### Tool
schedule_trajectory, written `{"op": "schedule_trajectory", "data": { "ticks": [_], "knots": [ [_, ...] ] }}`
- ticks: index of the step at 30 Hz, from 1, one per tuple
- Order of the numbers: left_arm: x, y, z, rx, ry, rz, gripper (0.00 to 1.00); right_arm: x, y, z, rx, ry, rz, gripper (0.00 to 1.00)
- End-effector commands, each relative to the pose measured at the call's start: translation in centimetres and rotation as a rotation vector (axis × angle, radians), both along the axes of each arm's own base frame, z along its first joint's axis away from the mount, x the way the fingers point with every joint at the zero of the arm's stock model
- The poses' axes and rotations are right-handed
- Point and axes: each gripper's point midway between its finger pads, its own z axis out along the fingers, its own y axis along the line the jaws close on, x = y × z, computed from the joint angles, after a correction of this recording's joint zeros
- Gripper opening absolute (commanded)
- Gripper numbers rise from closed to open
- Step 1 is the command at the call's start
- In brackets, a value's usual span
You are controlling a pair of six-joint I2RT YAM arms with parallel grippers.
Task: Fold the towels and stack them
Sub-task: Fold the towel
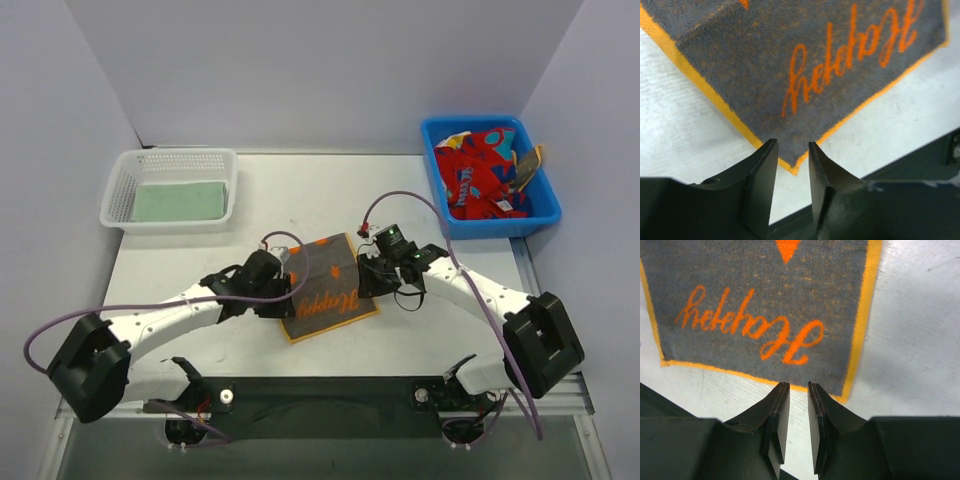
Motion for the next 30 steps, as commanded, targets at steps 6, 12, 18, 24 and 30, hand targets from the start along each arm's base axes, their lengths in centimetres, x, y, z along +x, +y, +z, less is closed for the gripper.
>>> {"op": "schedule_trajectory", "data": {
  "ticks": [6, 12, 18, 24, 30],
  "knots": [
    [3.3, 0.9, -4.0, 0.179, 0.034, -0.006, 0.35, -0.7, 0.2, -3.5, 0.052, 0.199, -0.103, 0.22],
    [5.4, 2.6, -5.2, 0.232, 0.031, 0.018, 0.39, -4.1, -0.8, -5.4, 0.055, 0.352, -0.15, 0.21],
    [7.2, 0.9, 0.2, 0.134, -0.106, 0.012, 0.56, -0.4, -0.1, -1.1, 0.146, 0.128, -0.199, 0.22],
    [12.0, 0.0, 8.2, -0.06, -0.354, 0.16, 0.67, 8.2, 4.2, 8.4, 0.433, -0.193, -0.287, 0.47],
    [19.0, -0.1, 9.5, -0.315, -0.402, 0.346, 0.64, 16.5, 8.7, 11.4, 0.661, -0.335, -0.361, 0.64]
  ]
}}
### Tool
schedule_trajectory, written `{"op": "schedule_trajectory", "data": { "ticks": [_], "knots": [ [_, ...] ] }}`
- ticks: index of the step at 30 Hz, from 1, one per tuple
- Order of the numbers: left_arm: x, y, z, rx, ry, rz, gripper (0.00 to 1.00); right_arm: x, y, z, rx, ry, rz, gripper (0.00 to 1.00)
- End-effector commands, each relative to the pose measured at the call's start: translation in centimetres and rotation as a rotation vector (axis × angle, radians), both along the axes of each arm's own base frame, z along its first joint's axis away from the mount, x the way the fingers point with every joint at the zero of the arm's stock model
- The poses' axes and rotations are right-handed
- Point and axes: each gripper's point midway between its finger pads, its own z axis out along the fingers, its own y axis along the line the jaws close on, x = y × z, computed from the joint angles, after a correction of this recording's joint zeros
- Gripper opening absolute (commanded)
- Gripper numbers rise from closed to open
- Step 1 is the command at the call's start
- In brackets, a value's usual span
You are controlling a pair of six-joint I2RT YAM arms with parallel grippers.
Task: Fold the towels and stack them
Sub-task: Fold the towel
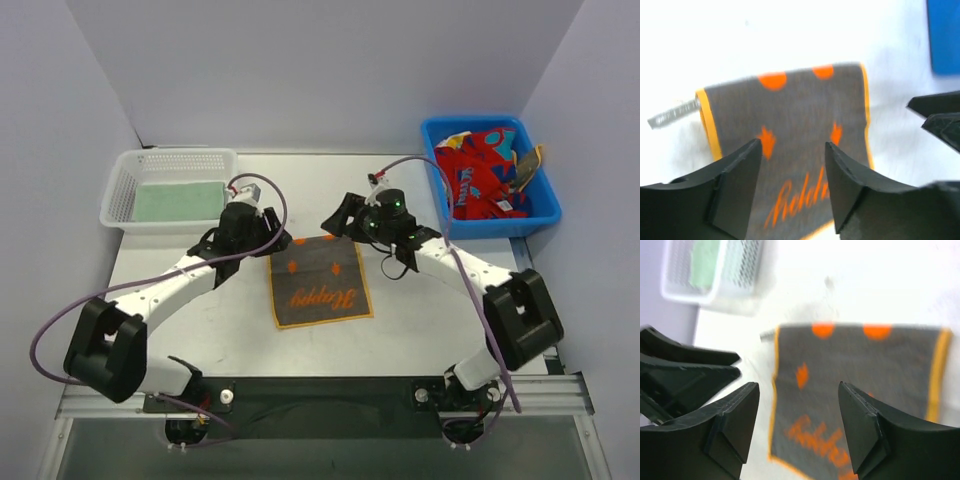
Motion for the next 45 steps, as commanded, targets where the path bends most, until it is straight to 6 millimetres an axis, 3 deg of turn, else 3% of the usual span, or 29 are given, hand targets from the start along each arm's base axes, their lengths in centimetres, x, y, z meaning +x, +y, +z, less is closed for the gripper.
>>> {"op": "schedule_trajectory", "data": {
  "ticks": [1, 3, 4, 6, 7, 9, 10, 14, 15, 18, 22, 26, 27, 29, 35, 39, 41, 45],
  "knots": [
    [4.9, -1.7, 2.4, -0.215, -0.094, 0.062, 0.62, 5.7, 2.8, 1.0, 0.185, -0.068, -0.101, 0.65],
    [6.9, -2.8, 1.6, -0.259, -0.091, 0.061, 0.58, 7.7, 4.2, 2.0, 0.245, -0.12, -0.104, 0.66],
    [7.6, -3.2, 0.1, -0.253, -0.07, 0.061, 0.57, 8.4, 4.6, 0.3, 0.239, -0.096, -0.114, 0.67],
    [8.5, -3.9, -0.5, -0.269, -0.068, 0.05, 0.54, 9.5, 5.5, 0.1, 0.253, -0.123, -0.109, 0.68],
    [8.9, -4.0, -1.9, -0.264, -0.052, 0.057, 0.53, 9.8, 5.8, -1.5, 0.239, -0.107, -0.113, 0.68],
    [9.6, -3.6, -3.0, -0.268, -0.062, 0.079, 0.51, 10.3, 6.0, -2.5, 0.247, -0.116, -0.123, 0.68],
    [9.7, -3.2, -4.7, -0.256, -0.035, 0.097, 0.5, 10.4, 5.9, -4.1, 0.236, -0.095, -0.128, 0.68],
    [9.7, -1.4, -8.5, -0.297, 0.03, 0.173, 0.49, 10.8, 4.2, -8.0, 0.205, -0.066, -0.178, 0.68],
    [9.4, -0.7, -9.6, -0.301, 0.055, 0.187, 0.49, 10.3, 3.3, -10.0, 0.185, -0.03, -0.205, 0.68],
    [8.8, -0.4, -11.2, -0.319, 0.093, 0.203, 0.48, 10.0, 0.4, -12.3, 0.173, -0.009, -0.275, 0.68],
    [7.7, 0.4, -12.8, -0.309, 0.123, 0.223, 0.48, 9.6, -2.4, -13.7, 0.156, -0.003, -0.335, 0.68],
    [7.4, 0.3, -12.2, -0.318, 0.112, 0.21, 0.48, 10.1, -3.5, -12.6, 0.186, -0.032, -0.348, 0.68],
    [7.5, 0.2, -11.7, -0.321, 0.102, 0.201, 0.48, 10.5, -3.8, -11.6, 0.2, -0.052, -0.349, 0.68],
    [7.8, -0.3, -10.0, -0.342, 0.07, 0.169, 0.49, 10.5, -3.6, -10.4, 0.206, -0.07, -0.326, 0.68],
    [8.7, -1.9, -4.5, -0.399, -0.024, 0.09, 0.55, 9.6, -2.6, -4.3, 0.262, -0.107, -0.266, 0.69],
    [8.4, -1.7, -2.4, -0.398, -0.062, 0.082, 0.58, 8.3, -1.6, -2.1, 0.318, -0.094, -0.204, 0.69],
    [7.9, -1.4, -2.2, -0.377, -0.078, 0.092, 0.58, 7.3, -0.7, -2.0, 0.331, -0.078, -0.171, 0.68],
    [7.9, -0.6, -4.1, -0.331, -0.059, 0.118, 0.53, 5.3, 1.1, -4.1, 0.33, -0.021, -0.109, 0.66]
  ]
}}
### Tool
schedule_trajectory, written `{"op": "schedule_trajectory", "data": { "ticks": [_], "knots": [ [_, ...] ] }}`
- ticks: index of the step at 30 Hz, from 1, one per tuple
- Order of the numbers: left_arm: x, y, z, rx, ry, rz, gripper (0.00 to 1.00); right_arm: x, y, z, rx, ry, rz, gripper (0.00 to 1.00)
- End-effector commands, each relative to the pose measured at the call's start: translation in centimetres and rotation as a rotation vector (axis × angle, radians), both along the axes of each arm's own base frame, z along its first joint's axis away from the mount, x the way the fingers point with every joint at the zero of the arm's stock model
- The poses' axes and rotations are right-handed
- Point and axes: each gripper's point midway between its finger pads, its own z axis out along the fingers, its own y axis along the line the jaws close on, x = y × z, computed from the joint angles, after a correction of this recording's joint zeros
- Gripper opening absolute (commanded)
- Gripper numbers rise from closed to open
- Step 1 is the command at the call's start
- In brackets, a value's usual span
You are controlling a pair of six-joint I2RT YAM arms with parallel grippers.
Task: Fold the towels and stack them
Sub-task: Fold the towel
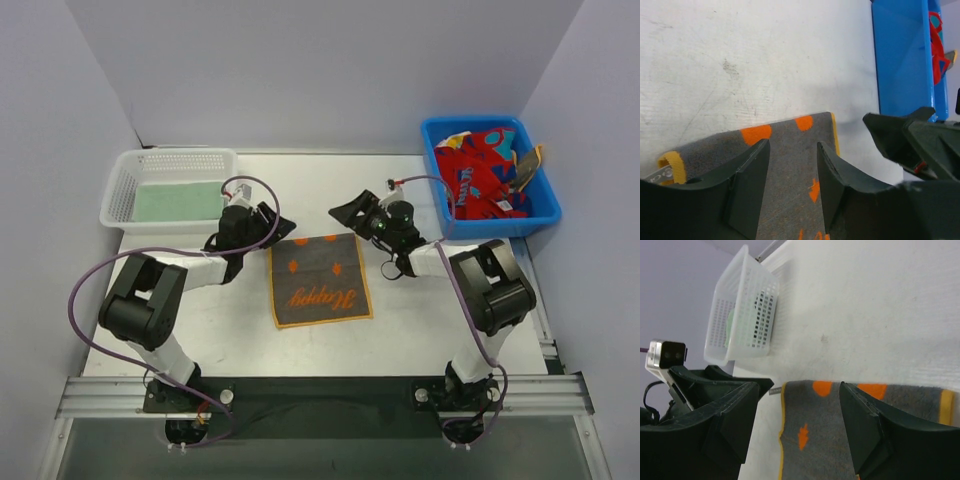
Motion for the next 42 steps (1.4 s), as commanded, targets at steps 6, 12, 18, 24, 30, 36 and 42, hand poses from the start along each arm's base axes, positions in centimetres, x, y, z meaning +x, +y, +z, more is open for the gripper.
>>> {"op": "schedule_trajectory", "data": {
  "ticks": [6, 12, 18, 24, 30, 36, 42],
  "knots": [
    [0.9, 2.0, -4.7, 0.13, 0.047, 0.056, 0.41, -4.5, 2.3, -5.9, -0.004, 0.138, 0.096, 0.64],
    [0.1, 4.2, -8.5, 0.186, 0.127, 0.117, 0.36, -5.3, 0.6, -9.3, -0.058, 0.194, 0.054, 0.64],
    [-0.1, 5.2, -7.3, 0.201, 0.099, 0.14, 0.49, -5.3, -0.5, -8.8, -0.069, 0.174, 0.032, 0.64],
    [-0.9, 4.9, -2.5, 0.208, 0.017, 0.117, 0.71, -5.4, -0.2, -5.7, -0.077, 0.12, 0.061, 0.64],
    [-4.7, 2.6, -1.7, 0.272, 0.04, 0.024, 0.69, -6.8, -0.6, -6.0, -0.078, 0.151, 0.07, 0.64],
    [-8.9, 1.4, -5.5, 0.356, 0.167, -0.044, 0.45, -8.6, -1.6, -8.4, -0.112, 0.24, 0.06, 0.64],
    [-11.6, 2.6, -10.5, 0.401, 0.347, -0.048, 0.36, -11.1, -4.3, -11.8, -0.179, 0.411, 0.0, 0.61]
  ]
}}
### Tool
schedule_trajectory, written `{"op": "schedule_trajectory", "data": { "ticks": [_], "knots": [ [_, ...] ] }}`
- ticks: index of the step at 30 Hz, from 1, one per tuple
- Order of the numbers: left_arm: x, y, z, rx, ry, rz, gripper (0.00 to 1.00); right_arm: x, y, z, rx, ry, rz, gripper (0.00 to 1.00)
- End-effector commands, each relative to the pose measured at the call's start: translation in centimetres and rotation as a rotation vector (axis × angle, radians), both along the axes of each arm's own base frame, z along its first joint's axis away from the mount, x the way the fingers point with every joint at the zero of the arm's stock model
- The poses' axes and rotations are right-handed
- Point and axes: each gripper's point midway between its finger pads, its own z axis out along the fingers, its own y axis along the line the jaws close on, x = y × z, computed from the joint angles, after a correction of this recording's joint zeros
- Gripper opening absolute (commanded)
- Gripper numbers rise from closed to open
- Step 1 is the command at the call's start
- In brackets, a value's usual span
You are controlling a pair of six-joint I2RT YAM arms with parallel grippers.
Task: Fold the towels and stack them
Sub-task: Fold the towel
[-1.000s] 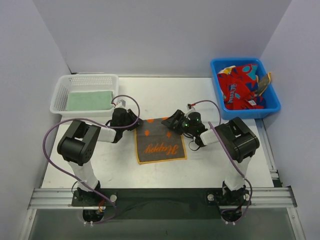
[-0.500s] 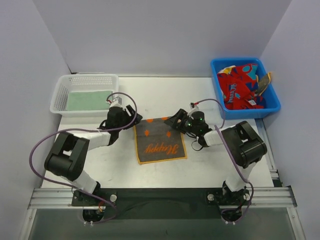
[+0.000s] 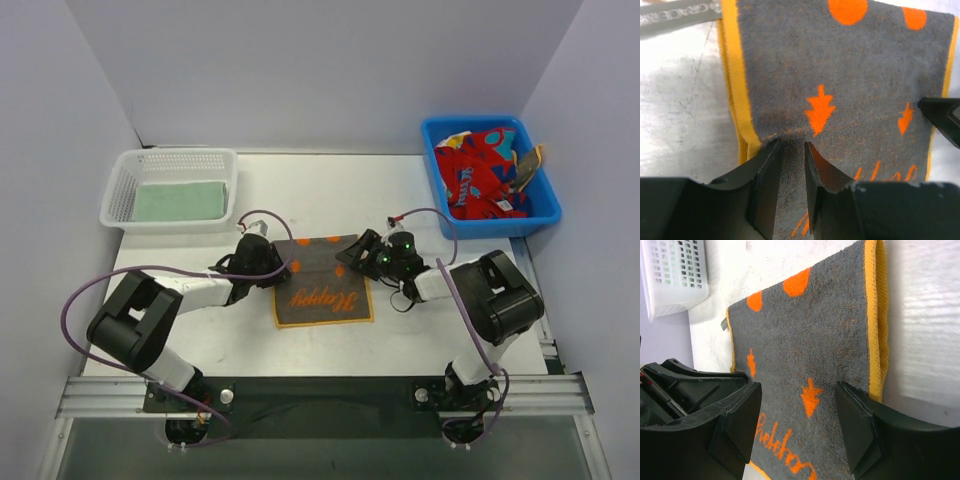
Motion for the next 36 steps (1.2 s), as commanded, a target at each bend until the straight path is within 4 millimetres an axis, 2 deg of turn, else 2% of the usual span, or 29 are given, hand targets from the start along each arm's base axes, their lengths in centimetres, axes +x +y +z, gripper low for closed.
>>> {"op": "schedule_trajectory", "data": {
  "ticks": [1, 4, 5, 6, 8, 10, 11, 12, 13, 14, 16, 17, 18, 20, 21, 22, 23, 24, 25, 26, 27, 28, 29, 30, 31, 32, 33, 35, 36],
  "knots": [
    [-1.9, 1.4, -2.9, 0.05, 0.126, 0.04, 0.36, -2.6, -3.0, -3.3, -0.102, 0.168, -0.063, 0.61],
    [-3.5, 1.9, -3.6, 0.053, 0.17, 0.041, 0.36, -4.4, -4.2, -3.8, -0.143, 0.24, -0.07, 0.61],
    [-3.9, 1.9, -3.7, 0.05, 0.176, 0.035, 0.36, -4.7, -4.4, -3.2, -0.151, 0.234, -0.065, 0.61],
    [-4.3, 1.8, -3.3, 0.04, 0.177, 0.03, 0.37, -5.9, -4.8, -3.7, -0.179, 0.284, -0.059, 0.61],
    [-5.1, 1.9, -3.3, 0.039, 0.185, 0.022, 0.42, -6.3, -5.2, -3.0, -0.202, 0.27, -0.044, 0.61],
    [-5.3, 2.0, -2.3, 0.037, 0.165, 0.011, 0.47, -7.1, -5.9, -3.0, -0.238, 0.289, -0.04, 0.62],
    [-5.0, 1.8, -1.5, 0.031, 0.146, 0.003, 0.5, -6.6, -5.9, -1.9, -0.247, 0.249, -0.031, 0.62],
    [-5.0, 1.9, -0.6, 0.033, 0.135, -0.003, 0.59, -6.7, -6.0, -1.6, -0.261, 0.251, -0.02, 0.62],
    [-4.8, 1.9, 0.1, 0.047, 0.115, -0.026, 0.62, -6.4, -6.0, -0.9, -0.271, 0.23, -0.006, 0.62],
    [-3.7, 1.4, 1.9, 0.04, 0.073, -0.036, 0.66, -4.9, -5.6, 1.0, -0.292, 0.155, 0.034, 0.62],
    [-2.9, 1.7, 3.9, 0.09, 0.016, -0.081, 0.76, -4.6, -5.8, 2.1, -0.342, 0.133, 0.088, 0.62],
    [-2.3, 1.8, 4.7, 0.111, -0.007, -0.094, 0.79, -4.0, -5.8, 2.9, -0.361, 0.108, 0.11, 0.62],
    [-0.9, 2.1, 6.4, 0.135, -0.044, -0.087, 0.79, -2.9, -5.9, 4.2, -0.396, 0.056, 0.151, 0.62],
    [0.2, 2.5, 7.3, 0.192, -0.083, -0.144, 0.8, -1.7, -5.8, 5.2, -0.397, 0.026, 0.201, 0.61],
    [0.9, 3.3, 7.1, 0.209, -0.066, -0.14, 0.8, -0.5, -5.6, 6.6, -0.423, -0.033, 0.249, 0.6],
    [1.9, 3.3, 8.1, 0.223, -0.091, -0.171, 0.8, 0.0, -5.4, 7.0, -0.428, -0.053, 0.281, 0.59],
    [2.1, 3.9, 7.9, 0.242, -0.063, -0.178, 0.79, 0.4, -5.3, 6.3, -0.444, -0.044, 0.319, 0.56],
    [2.6, 4.6, 6.9, 0.268, -0.022, -0.174, 0.78, 1.6, -4.9, 7.7, -0.47, -0.087, 0.366, 0.54],
    [3.7, 4.7, 7.7, 0.291, -0.038, -0.193, 0.77, 2.0, -4.7, 7.6, -0.481, -0.093, 0.4, 0.52],
    [4.0, 4.9, 7.4, 0.309, -0.026, -0.204, 0.75, 2.6, -4.4, 6.8, -0.49, -0.08, 0.427, 0.5],
    [4.0, 5.2, 6.2, 0.338, 0.014, -0.215, 0.73, 2.9, -4.3, 6.6, -0.494, -0.079, 0.445, 0.49],
    [4.9, 5.3, 6.5, 0.357, 0.001, -0.234, 0.72, 4.1, -3.9, 7.4, -0.508, -0.125, 0.467, 0.46],
    [5.2, 5.3, 6.2, 0.37, 0.007, -0.25, 0.7, 4.6, -3.7, 6.3, -0.514, -0.109, 0.487, 0.44],
    [5.3, 5.5, 5.0, 0.394, 0.041, -0.265, 0.68, 5.0, -3.6, 6.1, -0.519, -0.11, 0.496, 0.43],
    [5.6, 5.6, 4.7, 0.418, 0.046, -0.287, 0.68, 5.8, -3.1, 6.7, -0.516, -0.133, 0.503, 0.4],
    [6.3, 5.5, 5.0, 0.426, 0.039, -0.295, 0.66, 6.1, -3.0, 5.7, -0.523, -0.125, 0.526, 0.39],
    [6.4, 5.7, 3.9, 0.443, 0.071, -0.306, 0.64, 6.4, -2.7, 5.6, -0.524, -0.128, 0.531, 0.36],
    [7.1, 5.9, 3.7, 0.463, 0.075, -0.316, 0.62, 7.2, -2.3, 5.0, -0.526, -0.127, 0.551, 0.34],
    [7.0, 6.1, 2.9, 0.475, 0.099, -0.327, 0.62, 7.2, -2.0, 4.7, -0.528, -0.121, 0.56, 0.34]
  ]
}}
